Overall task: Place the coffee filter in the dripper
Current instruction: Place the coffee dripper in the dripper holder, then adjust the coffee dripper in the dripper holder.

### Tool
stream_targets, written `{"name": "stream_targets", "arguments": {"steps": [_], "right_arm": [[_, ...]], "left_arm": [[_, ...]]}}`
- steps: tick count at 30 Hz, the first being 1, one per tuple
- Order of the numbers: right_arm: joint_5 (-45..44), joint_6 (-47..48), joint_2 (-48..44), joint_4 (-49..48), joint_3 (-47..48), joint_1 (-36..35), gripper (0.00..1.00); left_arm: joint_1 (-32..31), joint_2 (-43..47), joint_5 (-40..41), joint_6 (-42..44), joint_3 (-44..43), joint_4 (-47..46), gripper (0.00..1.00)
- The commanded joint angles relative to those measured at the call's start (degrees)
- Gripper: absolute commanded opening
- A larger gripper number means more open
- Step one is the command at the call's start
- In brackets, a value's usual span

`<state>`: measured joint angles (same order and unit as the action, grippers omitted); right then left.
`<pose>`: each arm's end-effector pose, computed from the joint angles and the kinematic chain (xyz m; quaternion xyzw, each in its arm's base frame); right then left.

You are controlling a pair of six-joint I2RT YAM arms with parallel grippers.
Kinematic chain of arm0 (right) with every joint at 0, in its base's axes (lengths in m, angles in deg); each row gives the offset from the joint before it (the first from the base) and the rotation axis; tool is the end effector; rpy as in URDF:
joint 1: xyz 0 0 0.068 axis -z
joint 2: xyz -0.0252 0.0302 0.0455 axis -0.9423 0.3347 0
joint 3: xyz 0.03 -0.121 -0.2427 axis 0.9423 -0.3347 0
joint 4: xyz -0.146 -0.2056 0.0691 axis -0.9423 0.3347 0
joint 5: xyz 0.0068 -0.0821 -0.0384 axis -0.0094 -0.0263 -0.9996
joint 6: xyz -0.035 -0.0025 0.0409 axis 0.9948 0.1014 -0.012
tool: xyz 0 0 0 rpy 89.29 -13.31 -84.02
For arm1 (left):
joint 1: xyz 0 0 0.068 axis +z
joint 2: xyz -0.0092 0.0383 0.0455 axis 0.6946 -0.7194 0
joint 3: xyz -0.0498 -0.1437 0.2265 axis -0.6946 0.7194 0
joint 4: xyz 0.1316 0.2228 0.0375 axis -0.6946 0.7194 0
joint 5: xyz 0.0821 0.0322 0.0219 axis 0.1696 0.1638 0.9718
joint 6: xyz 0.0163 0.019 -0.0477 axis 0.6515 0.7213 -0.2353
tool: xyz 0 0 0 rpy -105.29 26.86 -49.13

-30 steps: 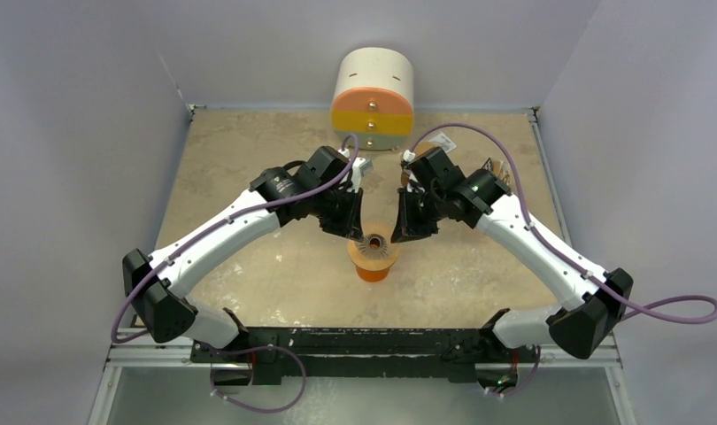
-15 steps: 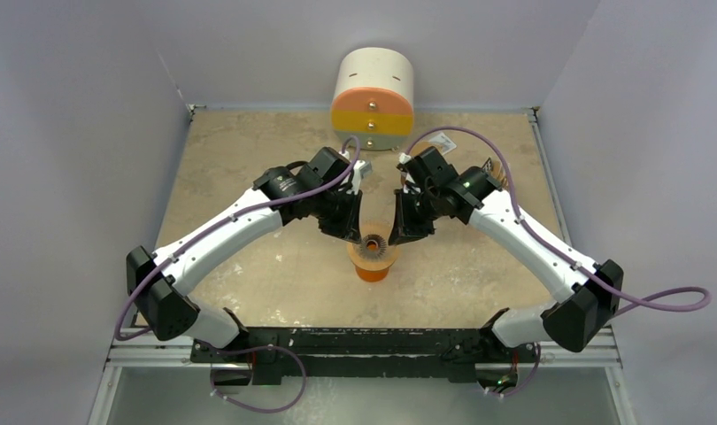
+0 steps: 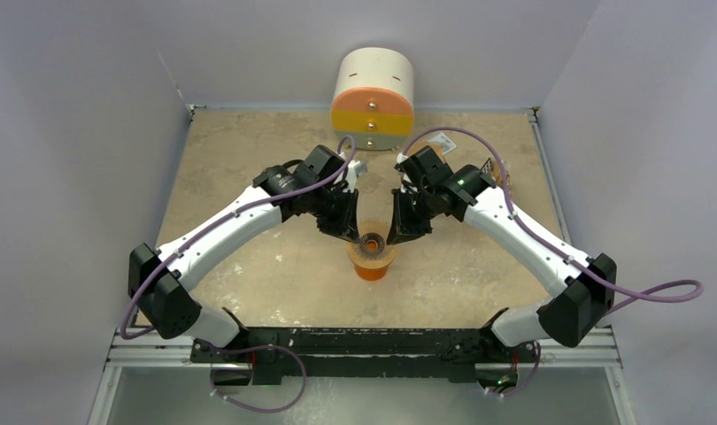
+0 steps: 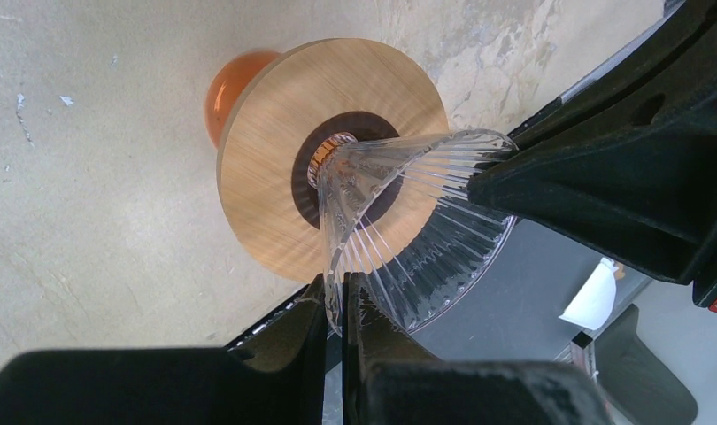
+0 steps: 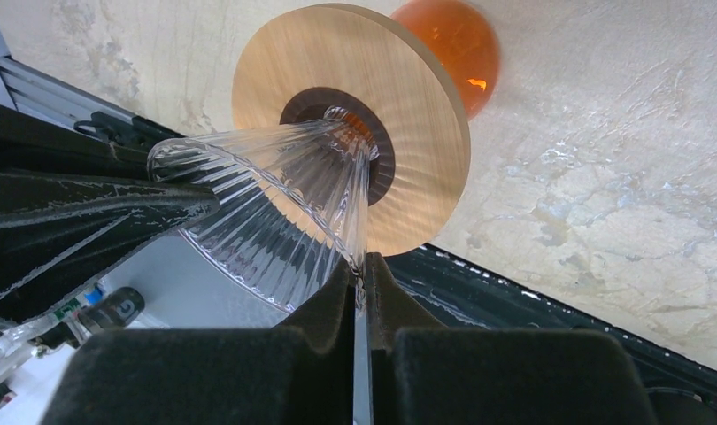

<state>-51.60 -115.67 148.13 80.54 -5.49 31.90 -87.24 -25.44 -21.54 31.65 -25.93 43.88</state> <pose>0.2213 0.1866 0.3306 -0.0417 0.9492 0.2656 0.1636 0.2131 -0.2151 0.3255 0.1399 0.9381 -0.2878 0.1329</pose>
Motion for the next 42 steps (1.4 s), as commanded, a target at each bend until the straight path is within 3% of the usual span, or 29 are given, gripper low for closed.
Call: {"name": "stream_targets", "arguments": {"steps": [1, 11, 26, 42], "right_arm": [[-2.3, -0.8, 1.7, -1.7, -0.1, 0.4, 0.0], [-2.2, -0.7, 4.2, -2.9, -1.9, 0.4, 0.0], [-8.5, 0.1, 6.6, -3.4, -5.3, 0.4, 0.0], [-9.8, 2.3, 10.9, -2.0, -1.1, 1.1, 0.0]], "left_arm": [[0.9, -0.3, -4.8, 3.2, 2.9, -1.9, 0.0], [3.9, -1.6, -6.8, 4.7, 6.9, -3.7, 0.0], [4.8, -5.1, -7.5, 6.3, 5.3, -3.7, 0.0], [6.3, -8.5, -7.4, 8.1, 2.7, -2.8, 0.0]]}}
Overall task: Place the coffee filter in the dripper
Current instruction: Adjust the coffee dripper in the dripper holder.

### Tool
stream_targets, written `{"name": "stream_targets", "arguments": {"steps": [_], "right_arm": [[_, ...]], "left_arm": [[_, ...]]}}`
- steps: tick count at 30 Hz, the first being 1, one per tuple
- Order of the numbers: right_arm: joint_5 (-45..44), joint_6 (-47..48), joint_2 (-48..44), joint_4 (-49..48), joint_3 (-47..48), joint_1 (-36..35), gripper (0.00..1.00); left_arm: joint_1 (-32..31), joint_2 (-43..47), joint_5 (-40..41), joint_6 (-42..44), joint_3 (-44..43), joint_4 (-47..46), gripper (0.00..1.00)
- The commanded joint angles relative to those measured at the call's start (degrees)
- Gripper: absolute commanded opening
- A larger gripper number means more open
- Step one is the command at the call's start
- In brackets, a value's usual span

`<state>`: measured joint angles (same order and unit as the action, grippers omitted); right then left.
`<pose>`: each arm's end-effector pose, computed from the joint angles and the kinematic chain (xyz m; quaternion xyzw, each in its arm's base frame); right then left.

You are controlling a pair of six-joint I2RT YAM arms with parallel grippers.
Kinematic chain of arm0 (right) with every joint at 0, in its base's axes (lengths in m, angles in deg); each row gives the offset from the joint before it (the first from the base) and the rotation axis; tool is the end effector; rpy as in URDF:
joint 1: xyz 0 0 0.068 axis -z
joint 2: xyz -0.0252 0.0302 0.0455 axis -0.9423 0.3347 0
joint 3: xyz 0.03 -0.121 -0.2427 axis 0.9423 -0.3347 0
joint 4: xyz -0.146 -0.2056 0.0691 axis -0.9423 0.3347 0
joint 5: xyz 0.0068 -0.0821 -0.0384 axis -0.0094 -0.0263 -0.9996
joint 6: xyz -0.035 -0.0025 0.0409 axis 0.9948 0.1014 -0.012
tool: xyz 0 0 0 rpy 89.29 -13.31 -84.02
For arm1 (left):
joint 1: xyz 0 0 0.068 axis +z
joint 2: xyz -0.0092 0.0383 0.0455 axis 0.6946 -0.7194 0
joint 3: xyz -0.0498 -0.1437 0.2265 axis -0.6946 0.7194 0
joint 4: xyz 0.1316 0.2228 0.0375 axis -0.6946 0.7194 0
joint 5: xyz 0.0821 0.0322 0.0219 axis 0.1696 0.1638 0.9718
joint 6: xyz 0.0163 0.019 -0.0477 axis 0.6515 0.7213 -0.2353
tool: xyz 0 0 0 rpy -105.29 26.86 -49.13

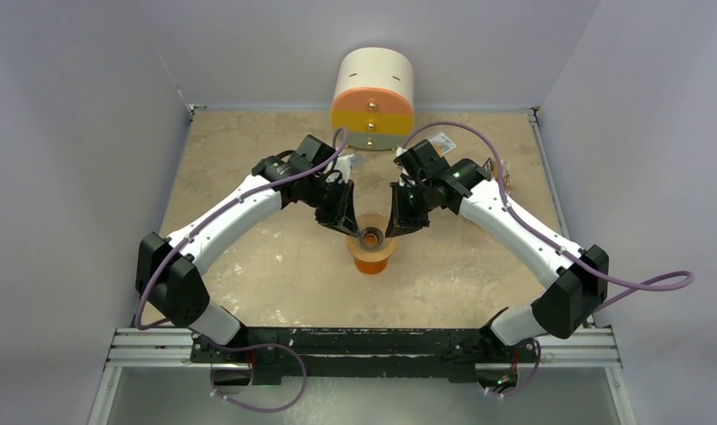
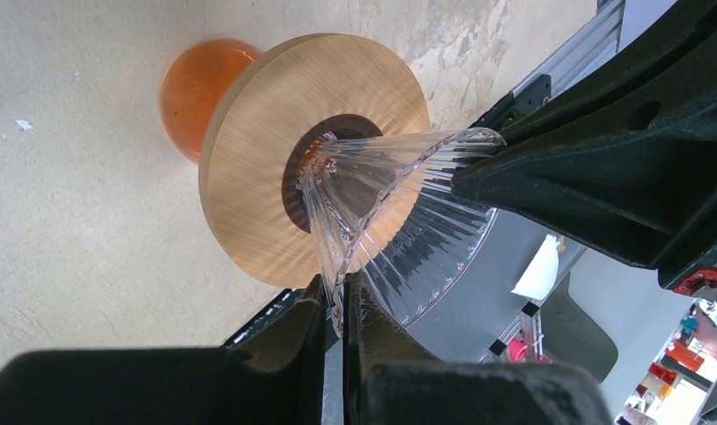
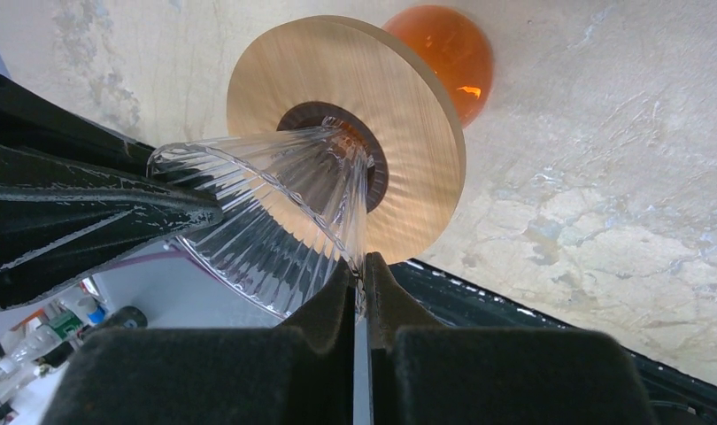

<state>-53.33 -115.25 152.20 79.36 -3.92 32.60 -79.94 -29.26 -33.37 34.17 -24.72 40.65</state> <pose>0.2388 0.1943 0.3203 -0.0340 0.9542 0.2464 0.1664 0.2475 -0.2009 0.3053 0.1244 0.9255 -0.3469 0.0871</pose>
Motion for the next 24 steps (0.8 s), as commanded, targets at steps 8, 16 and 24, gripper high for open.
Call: {"name": "stream_targets", "arguments": {"steps": [8, 16, 24], "right_arm": [[-6.8, 3.1, 9.3, -0.5, -2.5, 0.6, 0.0], [-6.2, 3.2, 11.4, -0.8, -2.1, 0.7, 0.0], [-6.4, 3.3, 13.0, -0.5, -1.2, 0.8, 0.0]], "left_arm": [[-1.0, -6.3, 3.2, 6.3, 1.4, 0.7, 0.0], [-0.6, -7.8, 2.8, 7.0, 1.7, 0.4, 0.0], [0.1, -8.7, 2.5, 7.7, 1.5, 0.3, 0.0]]}}
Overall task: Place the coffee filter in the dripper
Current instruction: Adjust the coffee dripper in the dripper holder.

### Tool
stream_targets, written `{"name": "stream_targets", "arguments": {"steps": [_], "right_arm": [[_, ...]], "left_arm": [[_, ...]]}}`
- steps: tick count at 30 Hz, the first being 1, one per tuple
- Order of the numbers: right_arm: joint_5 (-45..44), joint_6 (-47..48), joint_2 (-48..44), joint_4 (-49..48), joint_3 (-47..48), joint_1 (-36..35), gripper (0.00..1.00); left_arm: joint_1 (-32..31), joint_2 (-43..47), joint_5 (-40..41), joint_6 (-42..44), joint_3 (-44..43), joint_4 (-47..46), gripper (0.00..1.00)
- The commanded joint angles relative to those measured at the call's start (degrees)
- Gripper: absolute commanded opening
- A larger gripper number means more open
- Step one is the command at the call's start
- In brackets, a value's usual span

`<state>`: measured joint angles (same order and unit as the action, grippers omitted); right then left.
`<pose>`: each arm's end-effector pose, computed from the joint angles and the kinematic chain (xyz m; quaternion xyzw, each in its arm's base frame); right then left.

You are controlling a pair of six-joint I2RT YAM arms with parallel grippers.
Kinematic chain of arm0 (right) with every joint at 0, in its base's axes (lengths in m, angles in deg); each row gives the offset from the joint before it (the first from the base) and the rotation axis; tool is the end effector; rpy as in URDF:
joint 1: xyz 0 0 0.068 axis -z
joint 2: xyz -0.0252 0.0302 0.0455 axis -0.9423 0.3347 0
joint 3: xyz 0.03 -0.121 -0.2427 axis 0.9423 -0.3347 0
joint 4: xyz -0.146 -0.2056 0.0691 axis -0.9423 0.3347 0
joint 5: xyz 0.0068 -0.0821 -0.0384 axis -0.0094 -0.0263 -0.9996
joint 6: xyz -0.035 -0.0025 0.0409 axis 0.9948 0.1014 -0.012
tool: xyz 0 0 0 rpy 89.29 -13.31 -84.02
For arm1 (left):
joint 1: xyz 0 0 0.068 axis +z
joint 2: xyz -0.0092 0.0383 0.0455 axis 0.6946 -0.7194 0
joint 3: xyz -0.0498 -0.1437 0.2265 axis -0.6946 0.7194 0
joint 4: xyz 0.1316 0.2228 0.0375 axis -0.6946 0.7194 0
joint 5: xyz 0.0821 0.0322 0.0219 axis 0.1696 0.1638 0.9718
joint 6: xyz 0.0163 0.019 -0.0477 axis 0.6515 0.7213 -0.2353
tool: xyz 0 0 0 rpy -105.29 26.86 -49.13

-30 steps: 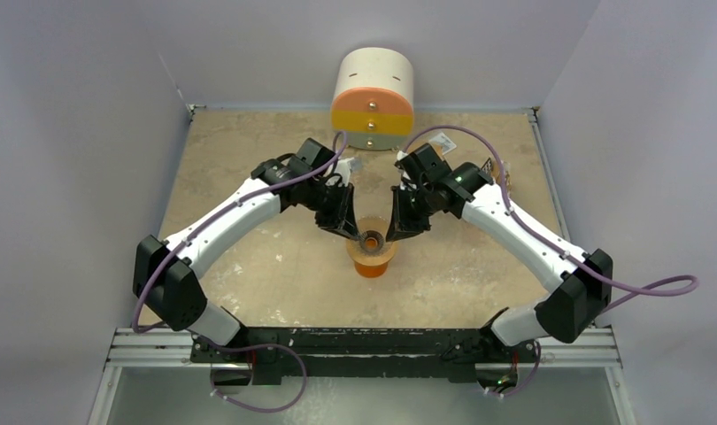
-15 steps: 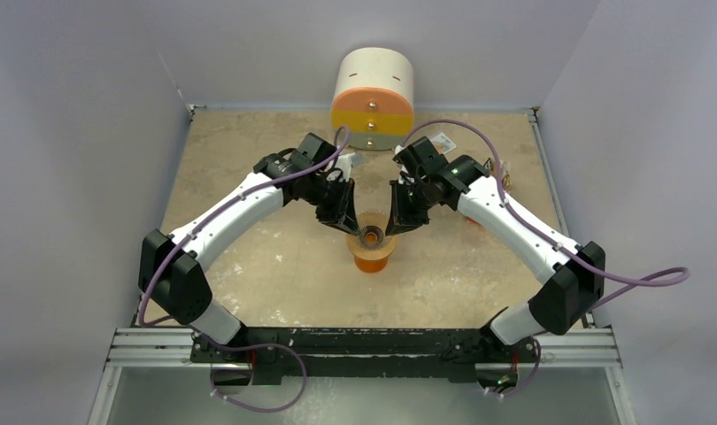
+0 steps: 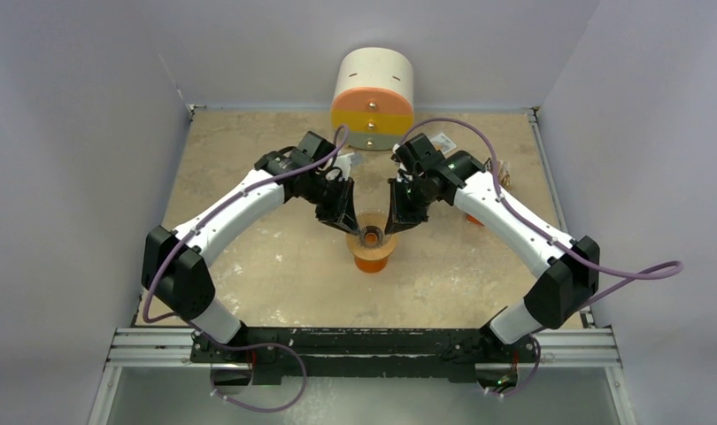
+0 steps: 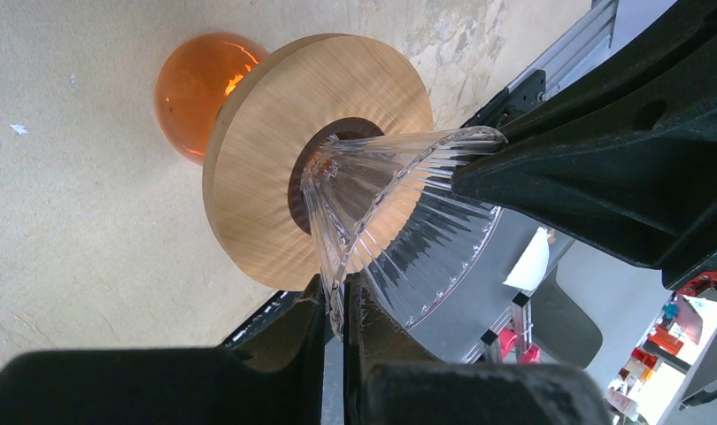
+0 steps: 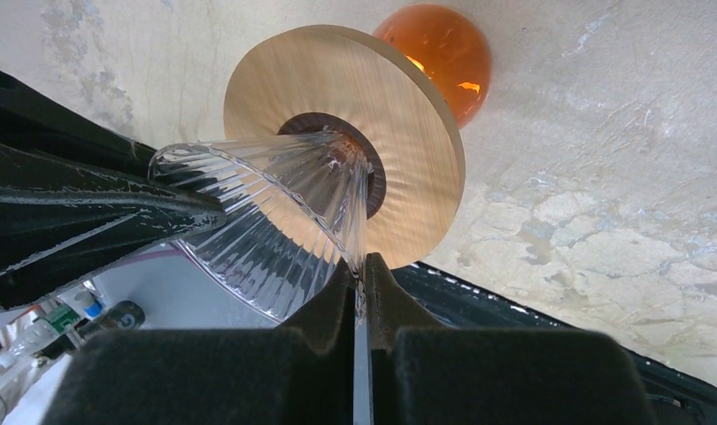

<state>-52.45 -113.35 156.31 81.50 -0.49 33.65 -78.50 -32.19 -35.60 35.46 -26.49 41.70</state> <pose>0.2537 0.1991 0.3155 -0.0408 0.9598 0.2346 0.1487 0.2600 -0.2012 0.2988 0.1231 0.9256 -0.3514 0.0687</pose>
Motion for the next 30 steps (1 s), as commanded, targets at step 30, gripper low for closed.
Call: {"name": "stream_targets", "arguments": {"steps": [30], "right_arm": [[-5.9, 2.3, 8.3, -0.4, 1.7, 0.0, 0.26]], "left_arm": [[-0.8, -5.8, 3.4, 7.2, -1.8, 1.5, 0.28]]}}
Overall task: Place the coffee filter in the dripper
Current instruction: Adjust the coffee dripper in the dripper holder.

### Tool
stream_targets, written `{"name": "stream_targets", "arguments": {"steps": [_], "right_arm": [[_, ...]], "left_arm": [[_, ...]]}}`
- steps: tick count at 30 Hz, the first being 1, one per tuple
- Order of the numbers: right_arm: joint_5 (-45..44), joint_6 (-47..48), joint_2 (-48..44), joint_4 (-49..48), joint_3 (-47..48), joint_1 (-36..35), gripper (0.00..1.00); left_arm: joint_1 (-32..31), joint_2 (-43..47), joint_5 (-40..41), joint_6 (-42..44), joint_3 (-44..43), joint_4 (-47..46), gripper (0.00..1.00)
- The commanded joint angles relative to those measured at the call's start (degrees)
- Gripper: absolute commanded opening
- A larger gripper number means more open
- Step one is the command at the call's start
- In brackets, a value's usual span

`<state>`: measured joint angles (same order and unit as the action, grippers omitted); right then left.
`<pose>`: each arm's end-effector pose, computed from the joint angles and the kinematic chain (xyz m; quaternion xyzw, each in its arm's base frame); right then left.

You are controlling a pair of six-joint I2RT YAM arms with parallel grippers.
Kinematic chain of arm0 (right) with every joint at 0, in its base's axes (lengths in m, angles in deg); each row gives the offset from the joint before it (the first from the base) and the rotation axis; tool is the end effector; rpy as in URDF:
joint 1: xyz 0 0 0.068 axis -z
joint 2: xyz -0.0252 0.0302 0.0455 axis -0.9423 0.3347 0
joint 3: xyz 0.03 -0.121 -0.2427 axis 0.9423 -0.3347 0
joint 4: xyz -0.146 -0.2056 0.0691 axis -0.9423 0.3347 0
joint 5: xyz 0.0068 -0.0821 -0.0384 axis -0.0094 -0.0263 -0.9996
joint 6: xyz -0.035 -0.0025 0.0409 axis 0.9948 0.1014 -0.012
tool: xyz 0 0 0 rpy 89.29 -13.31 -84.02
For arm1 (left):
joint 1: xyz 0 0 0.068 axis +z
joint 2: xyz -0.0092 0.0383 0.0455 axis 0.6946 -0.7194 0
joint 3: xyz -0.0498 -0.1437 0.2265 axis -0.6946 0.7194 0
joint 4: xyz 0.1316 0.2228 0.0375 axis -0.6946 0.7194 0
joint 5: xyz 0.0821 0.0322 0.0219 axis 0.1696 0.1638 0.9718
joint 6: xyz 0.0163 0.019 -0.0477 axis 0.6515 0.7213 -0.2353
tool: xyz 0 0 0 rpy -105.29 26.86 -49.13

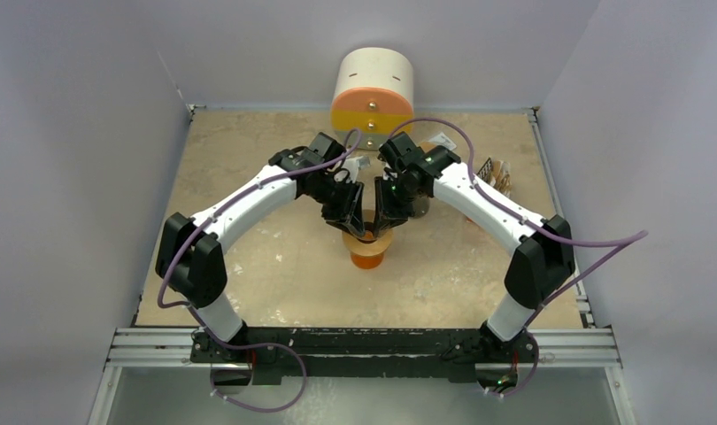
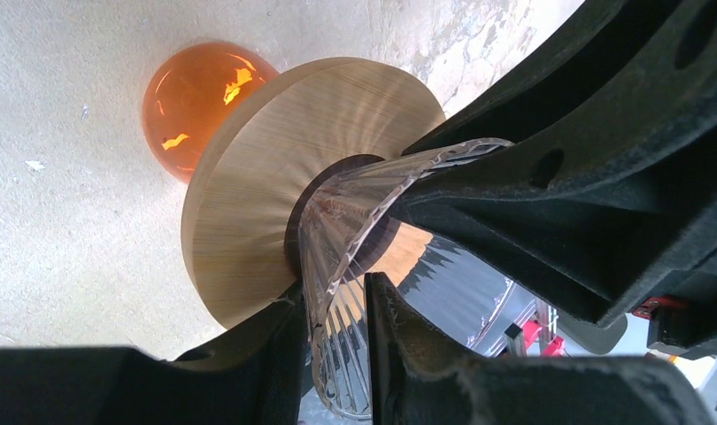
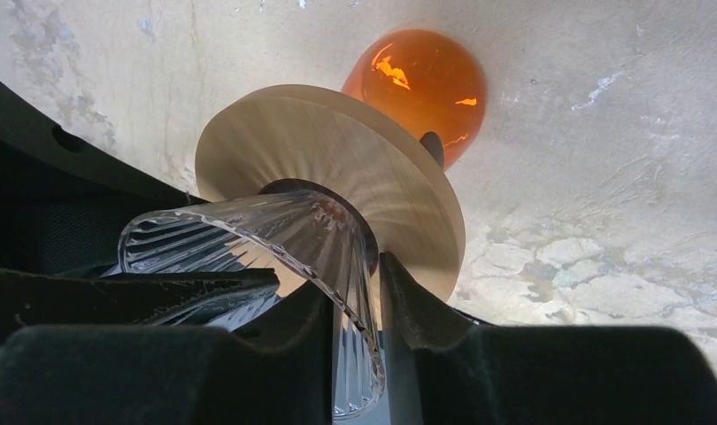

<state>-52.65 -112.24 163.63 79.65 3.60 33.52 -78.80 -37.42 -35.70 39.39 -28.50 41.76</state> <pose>0.2796 0.2193 0.2982 -0.0496 0.9625 0.2255 0.1421 0.2745 -0.2135 0.2803 0.1504 0.9273 -0.3382 0.0552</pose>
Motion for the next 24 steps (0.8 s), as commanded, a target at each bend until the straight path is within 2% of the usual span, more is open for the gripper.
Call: {"name": "stream_targets", "arguments": {"steps": [1, 24], "right_arm": [[-5.7, 1.2, 0.5, 1.5, -2.5, 0.1, 0.27], [-8.2, 0.0, -6.4, 3.4, -1.2, 0.2, 0.35]], "left_arm": [[-0.5, -0.5, 3.8, 3.3, 0.1, 1.7, 0.28], [-0.6, 4.2, 9.7, 4.9, -4.3, 8.3, 0.35]]}}
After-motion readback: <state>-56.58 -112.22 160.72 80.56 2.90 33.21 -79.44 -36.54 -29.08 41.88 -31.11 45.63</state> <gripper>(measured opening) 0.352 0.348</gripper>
